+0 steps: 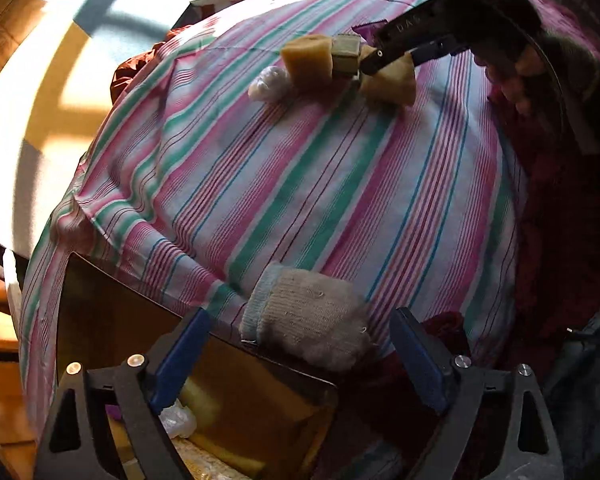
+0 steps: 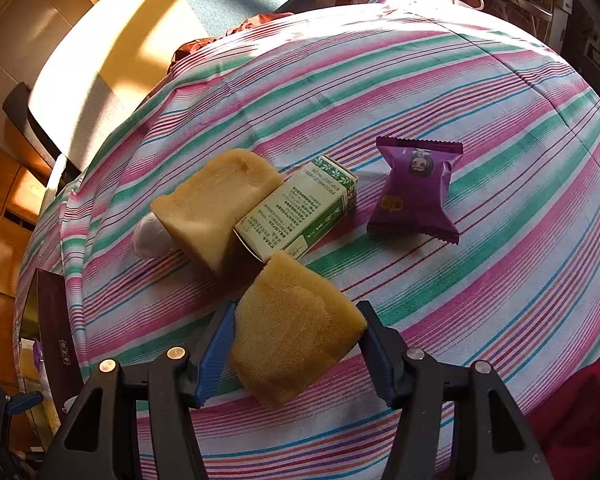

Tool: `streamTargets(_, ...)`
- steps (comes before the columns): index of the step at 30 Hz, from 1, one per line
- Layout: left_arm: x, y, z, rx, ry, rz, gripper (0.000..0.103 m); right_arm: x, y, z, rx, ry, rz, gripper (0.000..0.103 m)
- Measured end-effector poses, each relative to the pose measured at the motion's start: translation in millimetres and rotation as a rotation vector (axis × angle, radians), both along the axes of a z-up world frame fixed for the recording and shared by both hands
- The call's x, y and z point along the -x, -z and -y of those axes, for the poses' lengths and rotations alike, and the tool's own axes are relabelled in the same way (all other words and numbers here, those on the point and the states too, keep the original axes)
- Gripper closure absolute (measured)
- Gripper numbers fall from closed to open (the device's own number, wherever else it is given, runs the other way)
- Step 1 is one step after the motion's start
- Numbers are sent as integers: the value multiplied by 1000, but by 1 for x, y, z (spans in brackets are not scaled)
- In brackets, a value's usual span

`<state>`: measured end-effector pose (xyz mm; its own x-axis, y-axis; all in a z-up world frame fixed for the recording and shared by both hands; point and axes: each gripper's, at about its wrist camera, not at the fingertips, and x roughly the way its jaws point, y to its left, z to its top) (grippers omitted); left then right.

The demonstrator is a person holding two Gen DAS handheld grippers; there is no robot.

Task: Organize objects
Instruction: 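Lower the grey sock into the tray with the left gripper while the right approaches a sponge cake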

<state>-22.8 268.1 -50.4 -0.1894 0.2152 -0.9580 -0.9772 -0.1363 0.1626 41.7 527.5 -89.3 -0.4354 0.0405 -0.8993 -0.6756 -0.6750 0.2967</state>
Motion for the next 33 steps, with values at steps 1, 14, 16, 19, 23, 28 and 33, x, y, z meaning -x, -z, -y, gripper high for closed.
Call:
streamTargets(1, 1, 3, -2, 21, 17, 1, 10, 0, 0, 0, 3, 0, 0, 42)
streamTargets(14, 1, 26, -11, -5, 29, 36, 34, 6, 1, 2, -37, -7, 14, 45)
streamTargets(16, 1, 13, -4, -94, -20, 44, 35, 4, -3, 1, -49, 4, -2, 46)
streamTargets(19, 1, -13, 14, -252, -144, 36, 35, -1, -10, -2, -54, 25, -48, 46)
streamTargets(23, -1, -48, 51, -435, -383, -35, 34, 2, -18, 3, -70, -4, -98, 46)
streamTargets(28, -2, -64, 106, -514, -666, -143, 34, 16, -23, 25, -109, -119, -102, 46)
streamTargets(33, 2, -62, 168, -528, -880, -223, 34, 28, -25, 51, -151, -259, -104, 46)
